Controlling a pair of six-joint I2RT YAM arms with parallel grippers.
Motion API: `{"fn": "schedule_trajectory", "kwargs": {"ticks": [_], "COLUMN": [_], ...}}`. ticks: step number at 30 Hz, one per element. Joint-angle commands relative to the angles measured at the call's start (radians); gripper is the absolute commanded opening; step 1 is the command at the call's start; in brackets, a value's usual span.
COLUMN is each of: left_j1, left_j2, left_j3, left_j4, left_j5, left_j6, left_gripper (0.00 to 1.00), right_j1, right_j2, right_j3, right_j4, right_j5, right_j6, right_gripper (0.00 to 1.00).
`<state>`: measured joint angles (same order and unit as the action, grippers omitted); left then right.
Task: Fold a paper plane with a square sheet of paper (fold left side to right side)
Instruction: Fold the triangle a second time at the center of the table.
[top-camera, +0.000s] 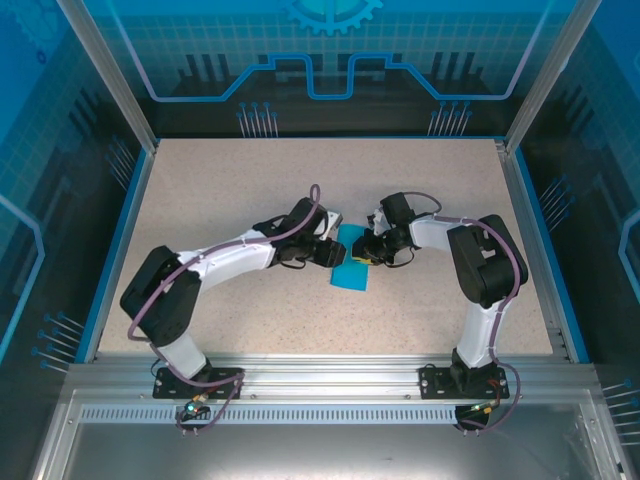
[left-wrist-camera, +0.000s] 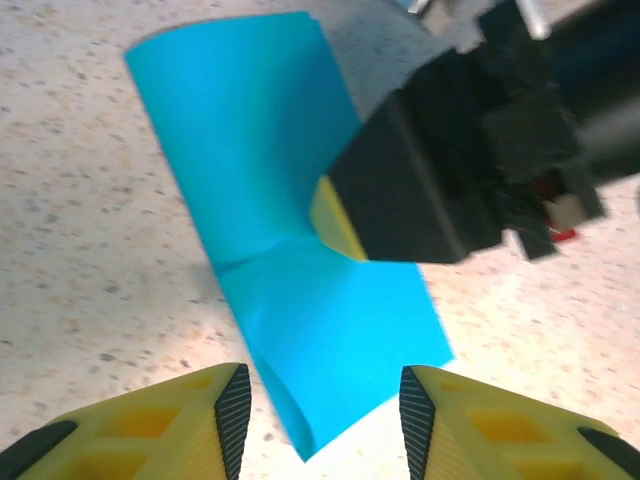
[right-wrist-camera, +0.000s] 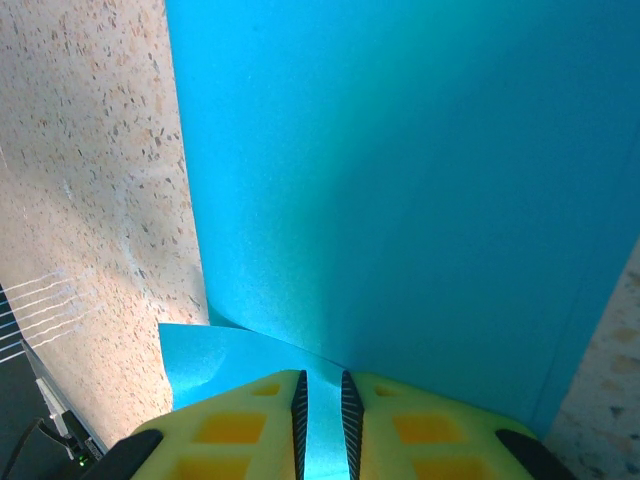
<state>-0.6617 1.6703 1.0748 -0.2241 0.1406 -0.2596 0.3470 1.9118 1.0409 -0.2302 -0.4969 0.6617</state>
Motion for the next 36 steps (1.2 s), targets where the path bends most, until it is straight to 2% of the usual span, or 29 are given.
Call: {"fn": "schedule_trajectory", "kwargs": {"ticks": [1, 6, 11, 19, 36], "left_j1": [-0.002, -0.030, -0.054, -0.052, -0.035], "left_j2": [0.003, 0.063, 0.130, 0.172, 0.193], "left_j3": [-0.062, -0.068, -0.026, -0.019, -0.041], "left_j4": [0.095, 0.187, 0.174, 0.109, 0.111], "left_j5": [0.181, 0.285, 0.315, 0.213, 0.158], "left_j6": [-0.074, -0.116, -0.111, -0.077, -0.079], "left_gripper": [0.47, 0.47, 0.48, 0.48, 0.47], "right_j1": [0.001, 0.002, 0.001, 0.000, 0.001], "right_j2": [0.042, 0.042, 0.036, 0.035, 0.036], "right_j3": [-0.014, -0.013, -0.013, -0.013, -0.012], "right_j4": [-0.045, -0.047, -0.050, -0.055, -0.059], "right_j5": [0.052, 0.050, 0.052, 0.052, 0.053], "right_j6": [-0.009, -0.009, -0.010, -0.011, -0.016], "right_gripper": [0.21, 0.21, 0.21, 0.21, 0.21]}}
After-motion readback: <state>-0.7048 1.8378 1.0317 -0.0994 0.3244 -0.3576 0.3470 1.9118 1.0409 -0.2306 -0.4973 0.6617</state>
